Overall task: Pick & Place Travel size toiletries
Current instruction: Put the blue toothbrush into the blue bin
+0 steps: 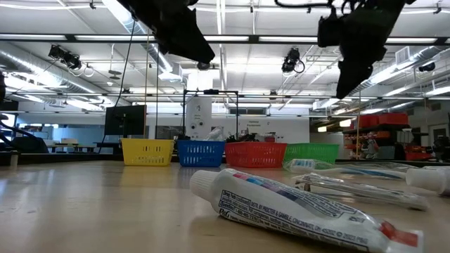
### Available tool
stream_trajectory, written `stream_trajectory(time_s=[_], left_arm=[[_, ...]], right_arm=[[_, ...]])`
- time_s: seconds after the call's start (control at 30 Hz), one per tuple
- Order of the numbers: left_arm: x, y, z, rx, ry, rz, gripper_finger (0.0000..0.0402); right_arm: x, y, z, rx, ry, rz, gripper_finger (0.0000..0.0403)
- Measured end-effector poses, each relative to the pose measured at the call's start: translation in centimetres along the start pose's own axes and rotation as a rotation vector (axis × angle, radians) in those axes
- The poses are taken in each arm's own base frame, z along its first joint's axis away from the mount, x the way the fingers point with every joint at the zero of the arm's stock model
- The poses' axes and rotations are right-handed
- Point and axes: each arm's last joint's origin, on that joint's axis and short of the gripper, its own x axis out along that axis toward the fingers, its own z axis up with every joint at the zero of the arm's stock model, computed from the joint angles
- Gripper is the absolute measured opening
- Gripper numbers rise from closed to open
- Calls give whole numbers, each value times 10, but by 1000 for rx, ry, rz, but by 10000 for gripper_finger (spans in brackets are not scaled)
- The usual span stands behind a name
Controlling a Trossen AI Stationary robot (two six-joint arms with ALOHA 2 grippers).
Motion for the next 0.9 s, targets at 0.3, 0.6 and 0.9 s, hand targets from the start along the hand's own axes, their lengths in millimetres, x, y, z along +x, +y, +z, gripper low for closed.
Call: stream_trajectory(time_s=[0.3,0.6,0.9], left_arm=[[-13,-14,-6,-48,30,-11,162],[-28,-36,-14,-19,42,-30,162],[-32,-38,-22,0,77,44,162]], right_arm=[[0,35,-17,22,35,48,150],[26,62,-26,-81,93,21,150],[41,62,-25,-61,86,-90,150]])
